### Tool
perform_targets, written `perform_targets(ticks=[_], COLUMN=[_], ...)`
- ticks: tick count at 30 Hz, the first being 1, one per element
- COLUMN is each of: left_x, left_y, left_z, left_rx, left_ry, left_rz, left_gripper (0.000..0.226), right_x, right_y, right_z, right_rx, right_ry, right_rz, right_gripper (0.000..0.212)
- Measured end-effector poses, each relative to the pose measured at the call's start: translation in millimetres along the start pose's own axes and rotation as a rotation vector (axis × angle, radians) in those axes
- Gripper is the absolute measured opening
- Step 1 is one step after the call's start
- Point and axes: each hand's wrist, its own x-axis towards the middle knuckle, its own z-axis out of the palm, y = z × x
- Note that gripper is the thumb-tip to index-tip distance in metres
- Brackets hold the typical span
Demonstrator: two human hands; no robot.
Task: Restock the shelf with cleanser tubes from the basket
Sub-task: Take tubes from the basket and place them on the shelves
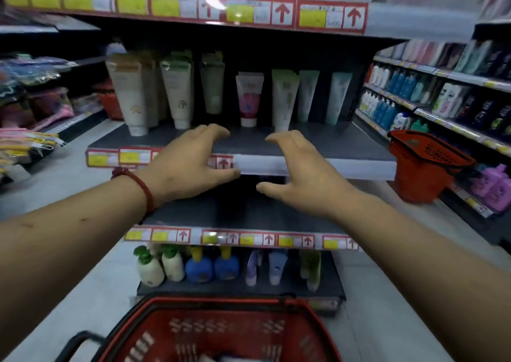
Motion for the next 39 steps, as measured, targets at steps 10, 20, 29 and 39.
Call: perform_targets(ticks=[10,20,29,39], left_x=[-151.2,-256.1,-316.8,-346.0], left_y=[-14.2,-32.3,-56.6,-96.0], left_z=[91.1,196.7,265.3,317.8], left_rx=[0.076,-0.05,-0.044,-0.001], left_ry=[-0.202,-0.517,-0.817,-1.0], left_rz=[-0.011,-0.182,-0.281,-0.471], left_gripper=[0.084,0.092,0.081,0.074], right_x=[-113.4,-205.8,-267.1,-269.8], right_y=[-18.6,-4.5,12.3,35.3], right_z=[121.3,249.0,331.8,392.3], right_rx=[0.03,0.104,0.052,-0.116], right_ry=[-0.181,-0.515,-0.836,-1.028], right_rz=[0.015,0.18,0.292,0.2], right_gripper=[0.083,0.095,0.091,0.097])
